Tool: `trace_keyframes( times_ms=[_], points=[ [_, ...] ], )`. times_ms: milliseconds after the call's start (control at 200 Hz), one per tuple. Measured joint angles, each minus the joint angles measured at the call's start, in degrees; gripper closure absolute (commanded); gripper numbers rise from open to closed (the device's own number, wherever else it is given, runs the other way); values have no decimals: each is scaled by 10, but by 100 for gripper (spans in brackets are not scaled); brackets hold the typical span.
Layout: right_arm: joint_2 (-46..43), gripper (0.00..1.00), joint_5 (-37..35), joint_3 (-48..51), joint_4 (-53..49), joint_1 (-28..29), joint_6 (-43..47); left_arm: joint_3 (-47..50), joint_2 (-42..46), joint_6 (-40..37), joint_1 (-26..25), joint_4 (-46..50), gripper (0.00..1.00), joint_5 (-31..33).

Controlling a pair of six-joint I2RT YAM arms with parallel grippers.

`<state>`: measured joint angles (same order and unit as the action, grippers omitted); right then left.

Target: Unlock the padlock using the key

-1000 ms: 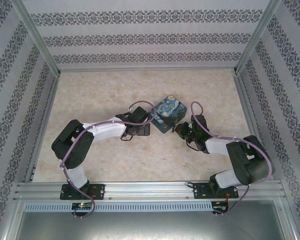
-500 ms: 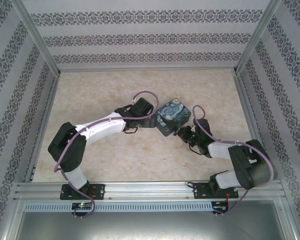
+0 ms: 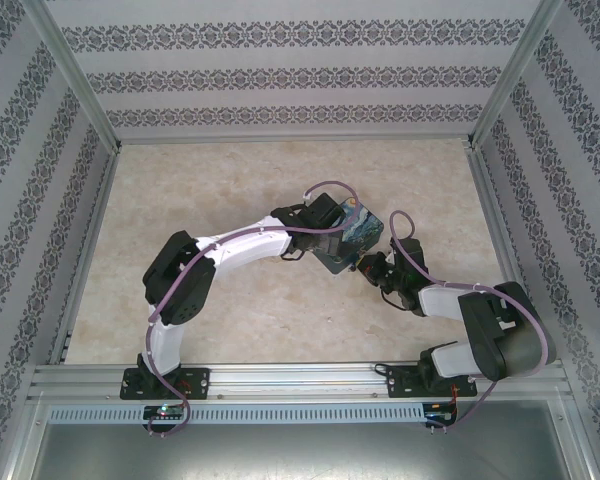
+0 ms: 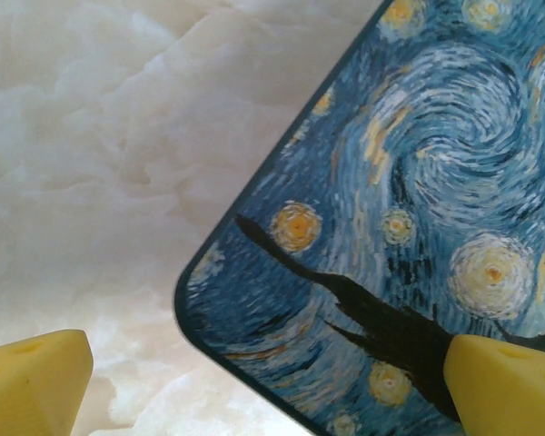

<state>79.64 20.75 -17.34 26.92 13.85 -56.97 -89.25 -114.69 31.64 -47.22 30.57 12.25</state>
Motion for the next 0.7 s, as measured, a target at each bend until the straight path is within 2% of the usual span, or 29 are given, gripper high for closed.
trace_keyframes(
  times_ms=[210, 465, 704],
  points=[
    [-14, 100, 19, 0, -12, -34, 6, -47, -26, -17, -16, 39, 0, 43],
    [-32, 100, 42, -8, -55, -107, 26, -54, -34, -17, -18, 40, 0, 45],
    [-25, 100, 58, -30, -73, -111, 34, -55, -35, -17, -18, 41, 0, 44]
  ],
)
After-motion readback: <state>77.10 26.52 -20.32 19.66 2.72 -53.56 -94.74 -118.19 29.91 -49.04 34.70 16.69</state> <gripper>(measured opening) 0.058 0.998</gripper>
